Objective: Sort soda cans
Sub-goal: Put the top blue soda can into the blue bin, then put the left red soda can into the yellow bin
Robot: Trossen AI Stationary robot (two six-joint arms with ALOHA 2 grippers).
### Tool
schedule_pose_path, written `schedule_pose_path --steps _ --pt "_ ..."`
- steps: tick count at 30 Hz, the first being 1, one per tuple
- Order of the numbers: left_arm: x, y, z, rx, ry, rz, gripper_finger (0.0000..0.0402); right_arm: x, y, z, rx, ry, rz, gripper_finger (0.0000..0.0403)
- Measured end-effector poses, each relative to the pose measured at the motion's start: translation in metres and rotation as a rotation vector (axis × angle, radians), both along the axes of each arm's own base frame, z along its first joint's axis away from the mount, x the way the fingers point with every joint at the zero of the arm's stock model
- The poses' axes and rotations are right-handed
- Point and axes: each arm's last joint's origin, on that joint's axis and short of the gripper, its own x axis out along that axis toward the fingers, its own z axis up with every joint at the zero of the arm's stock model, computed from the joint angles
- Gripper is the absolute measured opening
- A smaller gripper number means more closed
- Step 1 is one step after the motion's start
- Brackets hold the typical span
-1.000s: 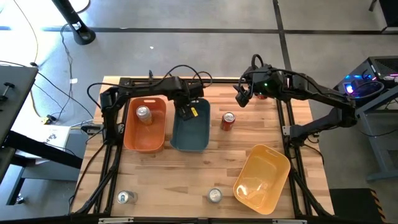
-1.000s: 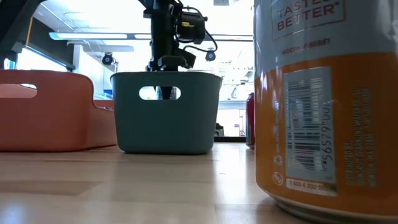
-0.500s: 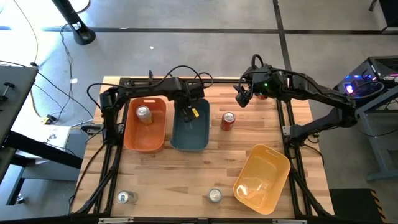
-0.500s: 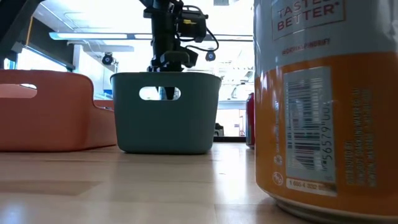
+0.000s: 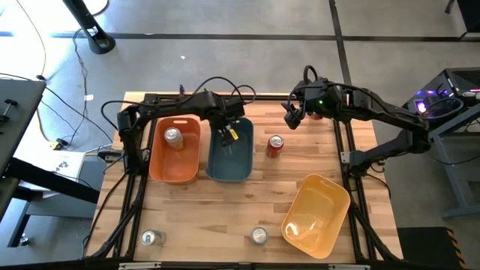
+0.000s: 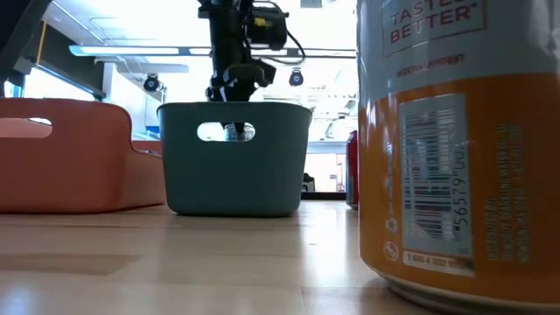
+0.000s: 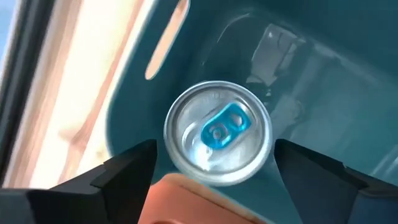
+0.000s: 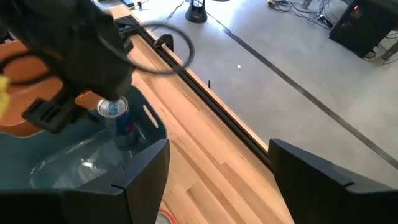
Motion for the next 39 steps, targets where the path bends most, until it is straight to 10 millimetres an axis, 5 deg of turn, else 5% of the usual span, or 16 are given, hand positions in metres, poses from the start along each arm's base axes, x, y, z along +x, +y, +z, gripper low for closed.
schedule_pose_path --steps 14,24,32,39 --pt "-0.055 -0.013 0.090 0.119 -0.285 0.019 0.0321 0.010 0.002 -0.023 0.194 0.044 0.026 0.0268" --pt "-0.109 -0.056 0.155 0.192 -0.589 0.042 0.0321 0.014 0.001 -0.064 0.274 0.127 -0.050 0.0268" --pt "-0.118 -0.070 0.165 0.231 -0.656 0.095 0.0321 0.030 0.007 -0.114 0.449 0.090 0.180 0.0277" --pt "-0.117 -0.080 0.165 0.220 -0.659 0.057 0.0321 0.028 0.002 -0.117 0.318 0.125 0.074 0.0293"
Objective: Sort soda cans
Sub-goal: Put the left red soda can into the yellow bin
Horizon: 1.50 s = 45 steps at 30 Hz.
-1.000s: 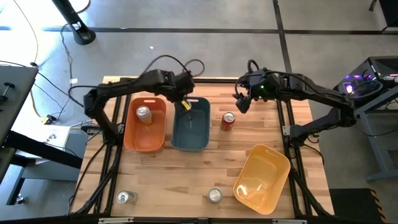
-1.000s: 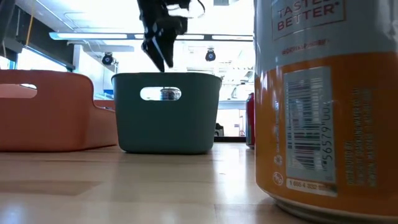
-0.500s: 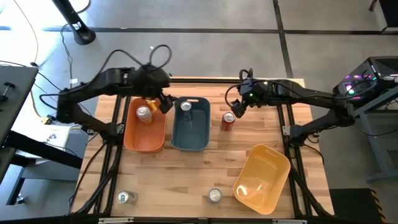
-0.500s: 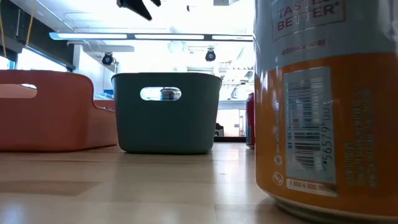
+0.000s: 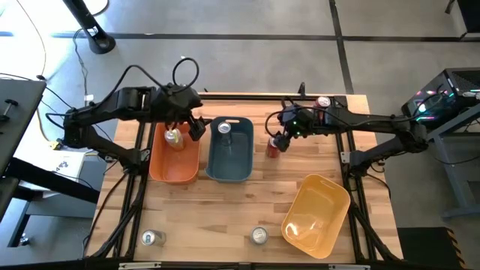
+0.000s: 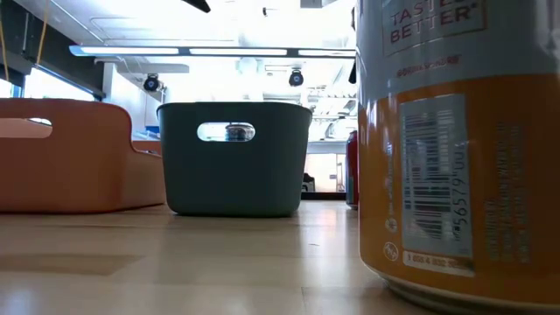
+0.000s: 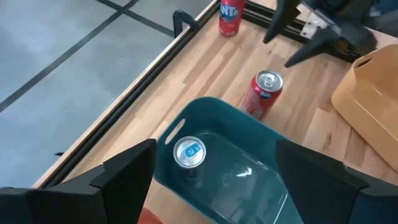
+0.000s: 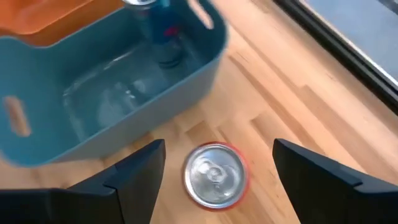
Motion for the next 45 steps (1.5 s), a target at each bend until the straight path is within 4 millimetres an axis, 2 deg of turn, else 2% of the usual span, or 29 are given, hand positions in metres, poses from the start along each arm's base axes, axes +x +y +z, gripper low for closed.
schedule_pose_path --steps 4,12,17,20,34,45 --pt "0.001 -0.006 0.000 0.003 -0.001 -0.022 0.0321 -0.001 0.000 -0.004 -0.012 0.014 0.008 0.0293" --pt "0.002 -0.021 0.001 0.035 -0.036 0.032 0.0321 -0.006 0.000 -0.049 0.025 0.072 -0.020 0.0293" --pt "0.004 -0.031 0.000 0.042 -0.055 0.062 0.0321 -0.002 0.000 -0.060 0.021 -0.009 -0.030 0.0293" --pt "0.006 -0.036 -0.001 0.035 -0.059 0.060 0.0321 0.002 0.000 -0.062 0.032 -0.069 -0.001 0.0293" --pt "0.002 -0.066 -0.001 -0.014 -0.106 0.020 0.0321 0.003 0.000 -0.064 -0.079 -0.016 0.076 0.0293" --pt "0.000 -0.076 0.000 -0.007 -0.133 0.041 0.0321 0.005 0.000 -0.062 -0.131 -0.029 0.097 0.0293"
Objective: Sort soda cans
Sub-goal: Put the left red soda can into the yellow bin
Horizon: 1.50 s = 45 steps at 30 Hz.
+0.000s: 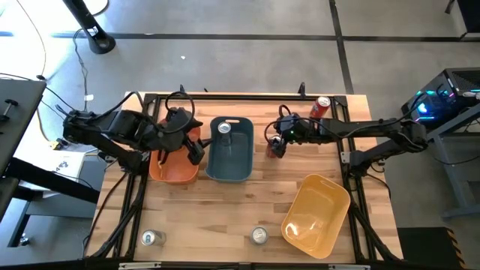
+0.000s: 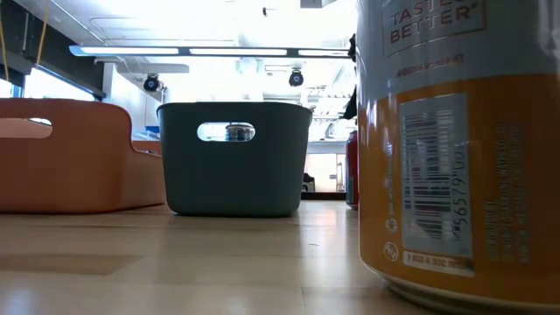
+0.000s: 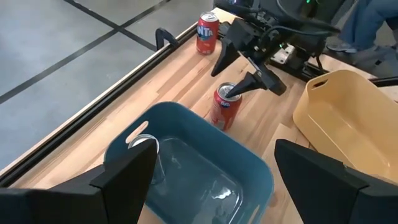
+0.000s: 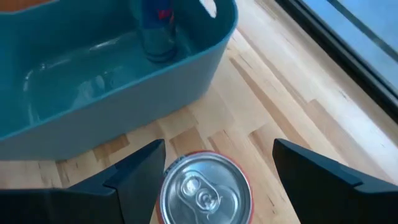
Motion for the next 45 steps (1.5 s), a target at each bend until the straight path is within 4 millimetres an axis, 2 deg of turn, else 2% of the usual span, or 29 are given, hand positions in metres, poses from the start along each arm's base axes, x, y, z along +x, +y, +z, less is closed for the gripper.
schedule_pose_path --steps 15,25,28,31,37,42,45 --pt "0.002 0.007 -0.001 -0.011 0.030 -0.032 0.0321 0.020 0.007 -0.039 -0.006 0.175 0.046 0.0294" --pt "0.002 0.009 -0.001 0.006 0.059 -0.076 0.0321 0.013 0.007 -0.044 0.058 0.234 -0.008 0.0293" --pt "0.003 0.011 -0.001 0.009 0.066 -0.086 0.0321 0.010 0.008 -0.045 0.075 0.259 -0.027 0.0279" --pt "0.003 0.013 -0.001 0.026 0.077 -0.091 0.0321 0.010 0.009 -0.045 0.078 0.259 -0.037 0.0244" --pt "0.001 0.020 0.000 0.033 0.090 -0.111 0.0321 0.008 0.012 -0.035 0.089 0.319 -0.026 0.0239" --pt "-0.013 0.026 0.008 0.042 0.065 -0.105 0.0321 0.006 0.012 -0.011 0.051 0.370 0.014 0.0238" --pt "-0.024 0.029 0.015 0.051 0.030 -0.086 0.0321 0.010 0.009 0.012 0.020 0.317 0.021 0.0238"
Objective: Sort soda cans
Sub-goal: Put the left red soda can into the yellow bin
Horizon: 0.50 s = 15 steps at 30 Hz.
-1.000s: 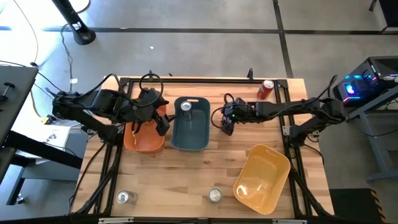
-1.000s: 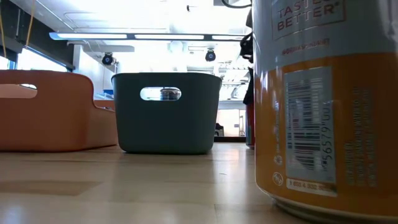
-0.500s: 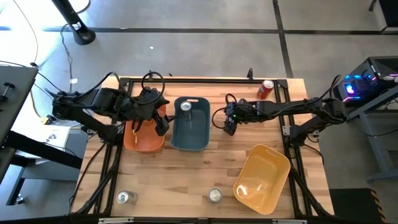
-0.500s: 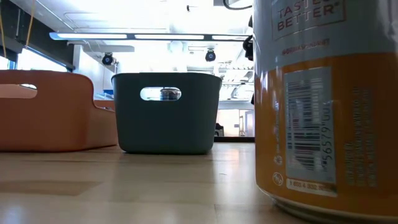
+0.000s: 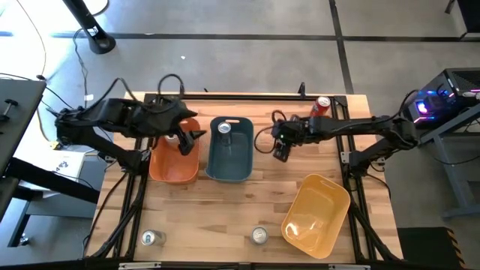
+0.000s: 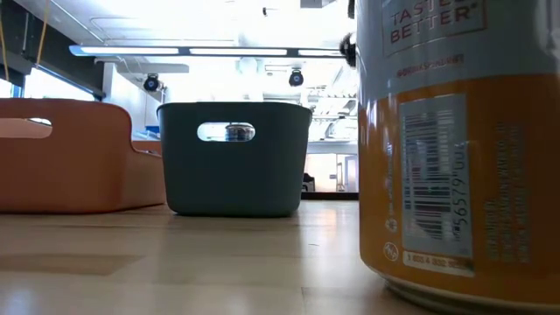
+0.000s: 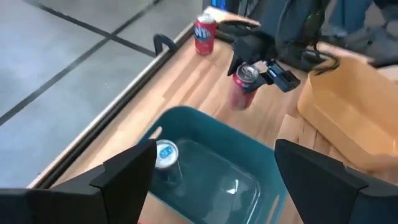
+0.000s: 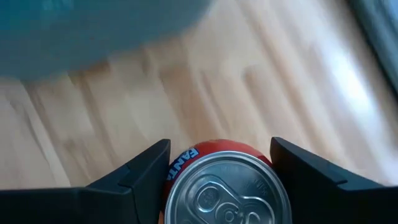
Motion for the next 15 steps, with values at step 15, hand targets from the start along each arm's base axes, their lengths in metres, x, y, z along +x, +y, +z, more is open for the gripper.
schedule_pose_path --steps 15 --pt "-0.025 0.007 0.013 0.105 -0.044 0.057 0.0321 -0.016 0.018 0.090 -0.050 -0.095 -0.012 0.0238"
